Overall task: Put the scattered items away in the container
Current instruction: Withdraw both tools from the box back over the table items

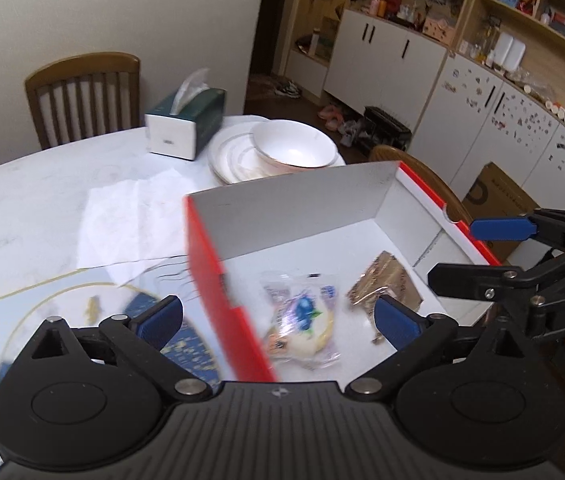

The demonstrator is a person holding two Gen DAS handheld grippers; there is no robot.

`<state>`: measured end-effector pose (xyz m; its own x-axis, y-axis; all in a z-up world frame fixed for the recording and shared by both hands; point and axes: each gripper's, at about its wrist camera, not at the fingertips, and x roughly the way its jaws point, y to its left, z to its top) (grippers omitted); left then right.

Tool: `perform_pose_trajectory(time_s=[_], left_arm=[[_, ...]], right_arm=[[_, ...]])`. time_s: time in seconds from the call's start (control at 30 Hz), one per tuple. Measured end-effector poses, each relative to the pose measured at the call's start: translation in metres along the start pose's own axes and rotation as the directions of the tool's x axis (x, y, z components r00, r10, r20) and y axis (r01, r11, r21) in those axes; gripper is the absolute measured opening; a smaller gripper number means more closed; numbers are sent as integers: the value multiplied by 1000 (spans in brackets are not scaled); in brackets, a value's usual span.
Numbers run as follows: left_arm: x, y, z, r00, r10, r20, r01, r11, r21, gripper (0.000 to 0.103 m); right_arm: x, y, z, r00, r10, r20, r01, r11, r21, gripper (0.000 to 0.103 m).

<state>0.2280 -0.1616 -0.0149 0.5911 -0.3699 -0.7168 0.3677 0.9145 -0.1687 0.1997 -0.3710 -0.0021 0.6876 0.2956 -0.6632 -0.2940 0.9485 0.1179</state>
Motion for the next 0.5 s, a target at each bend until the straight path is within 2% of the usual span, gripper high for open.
perform_pose_trajectory(time_s=[0.23,0.5], left_arm=[[-37,39,-22,999,25,25,-25,1000,15,103],[-72,92,-50,999,29,43,-28,999,-24,103]], right_arm=[[2,49,0,1000,11,29,-12,1000,15,100],[14,108,-4,999,34,7,-34,999,13,99]])
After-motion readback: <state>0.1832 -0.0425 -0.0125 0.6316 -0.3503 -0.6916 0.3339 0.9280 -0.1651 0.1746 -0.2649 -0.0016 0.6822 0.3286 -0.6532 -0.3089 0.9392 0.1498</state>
